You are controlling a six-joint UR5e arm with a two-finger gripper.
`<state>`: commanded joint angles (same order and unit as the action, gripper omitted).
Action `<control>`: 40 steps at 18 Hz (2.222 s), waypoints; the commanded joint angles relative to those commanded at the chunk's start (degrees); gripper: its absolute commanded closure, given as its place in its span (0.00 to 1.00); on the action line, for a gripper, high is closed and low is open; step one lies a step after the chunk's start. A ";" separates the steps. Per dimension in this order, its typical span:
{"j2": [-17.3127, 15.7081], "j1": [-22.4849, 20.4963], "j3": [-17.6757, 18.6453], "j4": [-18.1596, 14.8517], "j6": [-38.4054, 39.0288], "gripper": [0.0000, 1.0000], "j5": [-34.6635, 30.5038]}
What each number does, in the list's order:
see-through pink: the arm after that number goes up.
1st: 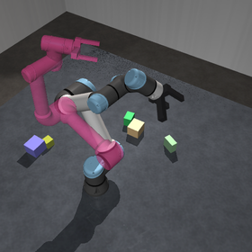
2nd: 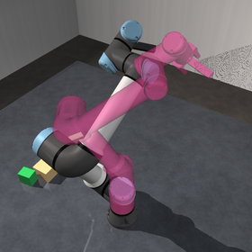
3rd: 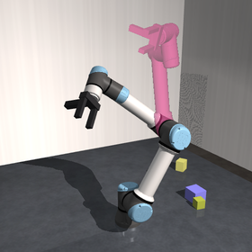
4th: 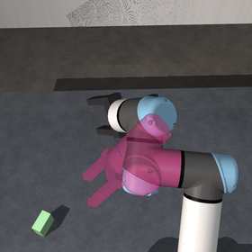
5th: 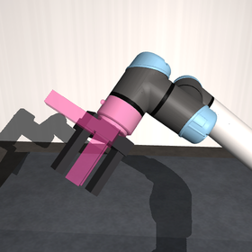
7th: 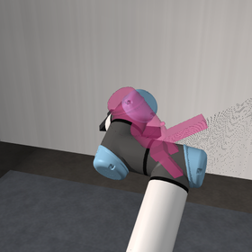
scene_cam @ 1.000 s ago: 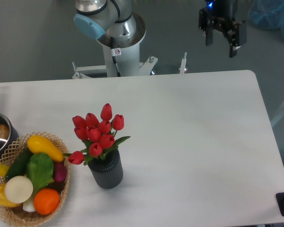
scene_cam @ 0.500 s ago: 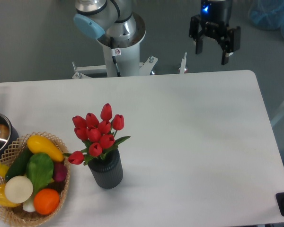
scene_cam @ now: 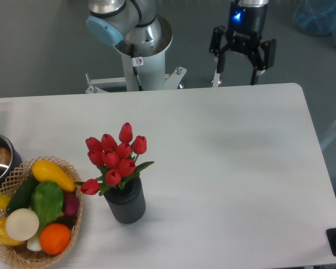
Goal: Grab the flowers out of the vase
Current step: 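Move the open gripper down toward the red tulip stems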
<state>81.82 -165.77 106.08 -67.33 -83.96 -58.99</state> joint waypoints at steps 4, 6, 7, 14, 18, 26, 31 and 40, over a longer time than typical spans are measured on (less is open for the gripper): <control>0.62 4.92 1.31 0.18 2.40 0.00 1.60; 0.18 6.50 3.60 0.35 1.52 0.00 1.69; 0.27 7.73 4.04 0.35 0.73 0.00 1.60; 2.89 11.34 4.49 0.88 0.11 0.00 4.05; 5.88 11.70 4.40 2.99 -6.11 0.00 4.67; 12.13 11.35 4.04 3.95 -12.20 0.00 21.96; 14.24 11.08 4.04 4.22 -12.20 0.00 25.24; 22.40 11.26 2.02 8.25 -12.20 0.00 31.22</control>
<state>104.23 -154.51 108.11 -59.08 -96.15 -27.77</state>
